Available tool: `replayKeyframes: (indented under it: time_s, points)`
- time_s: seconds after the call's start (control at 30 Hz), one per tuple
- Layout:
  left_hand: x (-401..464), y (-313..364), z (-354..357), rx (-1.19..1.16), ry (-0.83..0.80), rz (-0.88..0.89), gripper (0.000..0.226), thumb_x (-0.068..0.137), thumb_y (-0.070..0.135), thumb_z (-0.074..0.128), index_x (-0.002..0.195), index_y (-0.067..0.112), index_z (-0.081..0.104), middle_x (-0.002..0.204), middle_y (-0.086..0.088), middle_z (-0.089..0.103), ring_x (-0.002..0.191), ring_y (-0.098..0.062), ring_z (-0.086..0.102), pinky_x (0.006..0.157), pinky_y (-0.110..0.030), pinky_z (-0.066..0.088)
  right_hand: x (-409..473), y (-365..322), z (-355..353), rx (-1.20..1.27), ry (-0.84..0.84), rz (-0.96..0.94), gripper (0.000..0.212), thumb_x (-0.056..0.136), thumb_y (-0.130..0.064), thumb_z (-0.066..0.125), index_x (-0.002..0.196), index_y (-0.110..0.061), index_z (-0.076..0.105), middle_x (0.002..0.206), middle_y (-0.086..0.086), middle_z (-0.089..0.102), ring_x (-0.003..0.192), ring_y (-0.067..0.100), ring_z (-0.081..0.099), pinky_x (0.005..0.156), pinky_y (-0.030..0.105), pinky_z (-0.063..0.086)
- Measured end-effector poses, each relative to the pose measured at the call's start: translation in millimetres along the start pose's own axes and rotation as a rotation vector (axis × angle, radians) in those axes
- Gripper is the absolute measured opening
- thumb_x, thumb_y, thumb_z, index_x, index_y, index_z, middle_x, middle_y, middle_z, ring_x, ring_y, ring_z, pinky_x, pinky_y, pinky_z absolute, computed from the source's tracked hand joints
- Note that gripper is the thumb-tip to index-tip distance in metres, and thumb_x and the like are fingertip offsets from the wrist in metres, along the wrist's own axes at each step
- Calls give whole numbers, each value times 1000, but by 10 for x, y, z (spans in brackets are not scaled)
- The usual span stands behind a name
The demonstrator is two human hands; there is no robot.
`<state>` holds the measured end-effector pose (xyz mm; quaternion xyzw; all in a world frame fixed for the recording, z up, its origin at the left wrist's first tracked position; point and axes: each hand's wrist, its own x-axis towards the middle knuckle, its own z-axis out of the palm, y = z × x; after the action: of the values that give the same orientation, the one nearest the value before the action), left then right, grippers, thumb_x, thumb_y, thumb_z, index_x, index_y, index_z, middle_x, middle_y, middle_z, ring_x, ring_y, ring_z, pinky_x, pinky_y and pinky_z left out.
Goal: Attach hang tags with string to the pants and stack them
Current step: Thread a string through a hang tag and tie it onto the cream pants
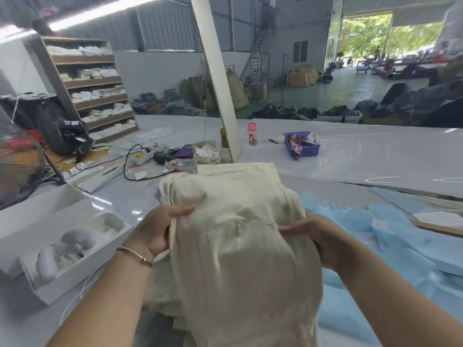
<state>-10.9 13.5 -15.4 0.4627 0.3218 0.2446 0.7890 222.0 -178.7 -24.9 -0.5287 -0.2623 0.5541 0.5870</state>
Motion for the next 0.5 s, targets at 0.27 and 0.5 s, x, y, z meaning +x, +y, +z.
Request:
replayKeyframes:
  time_s: [0.27,0.5]
  points:
    - [-870,-172,897,-50,-166,349,25,74,9,59,87,9,80,95,-9,76,85,-21,74,66,-31,59,-1139,19,-515,-15,49,-195,40,59,-13,75,99,-9,74,100,19,72,84,33,71,64,37,57]
    - [-1376,-655,2291,-6,-276,410,23,74,9,64,91,9,80,101,-9,75,93,-23,72,75,-34,59,-2572,-27,-1280,-73,225,-360,34,67,-10,70,100,-9,74,98,14,74,87,29,72,64,35,58]
